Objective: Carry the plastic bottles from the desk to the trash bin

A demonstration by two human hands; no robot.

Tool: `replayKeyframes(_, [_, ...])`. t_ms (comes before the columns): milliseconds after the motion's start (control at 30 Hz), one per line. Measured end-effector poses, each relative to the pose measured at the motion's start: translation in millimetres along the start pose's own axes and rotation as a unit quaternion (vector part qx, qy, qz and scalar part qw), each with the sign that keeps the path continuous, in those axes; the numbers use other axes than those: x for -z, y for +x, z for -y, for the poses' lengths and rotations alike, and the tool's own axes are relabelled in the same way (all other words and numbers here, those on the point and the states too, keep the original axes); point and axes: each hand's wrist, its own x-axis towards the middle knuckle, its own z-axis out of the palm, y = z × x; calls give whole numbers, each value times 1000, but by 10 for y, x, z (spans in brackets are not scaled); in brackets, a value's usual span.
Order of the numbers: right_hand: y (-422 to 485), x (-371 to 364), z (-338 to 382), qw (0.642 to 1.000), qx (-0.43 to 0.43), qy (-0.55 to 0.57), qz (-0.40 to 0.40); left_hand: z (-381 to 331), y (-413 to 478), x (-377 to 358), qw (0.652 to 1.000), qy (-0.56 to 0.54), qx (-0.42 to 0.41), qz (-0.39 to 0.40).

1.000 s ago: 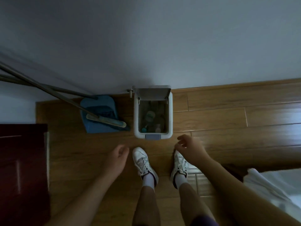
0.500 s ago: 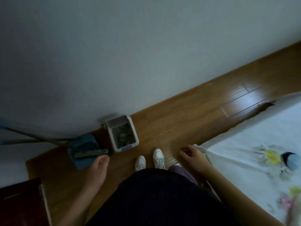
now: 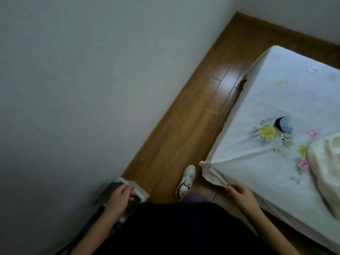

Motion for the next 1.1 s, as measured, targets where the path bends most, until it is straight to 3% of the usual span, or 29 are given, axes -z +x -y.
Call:
replayKeyframes(167, [639,131,278,999,-41,-14,27,-615,588,12,1000,27,-6,-11])
replayKeyframes(433, [1507,393,1757,997,71,-8,32,-1431,1271,105,999,8,39,-23])
replayKeyframes(600, [2030,585,2450,996,86,20,10,-2189,1836,110,999,18,40,-17])
replayKeyframes(800, [2659,900,2741,997,-4,63,-47,-3690,2776,-138,996,81,8,31])
replayKeyframes(1100, [3119,1591,2724,953,-151,214,-151,-6327,3435,-1266,960,182,-156,144])
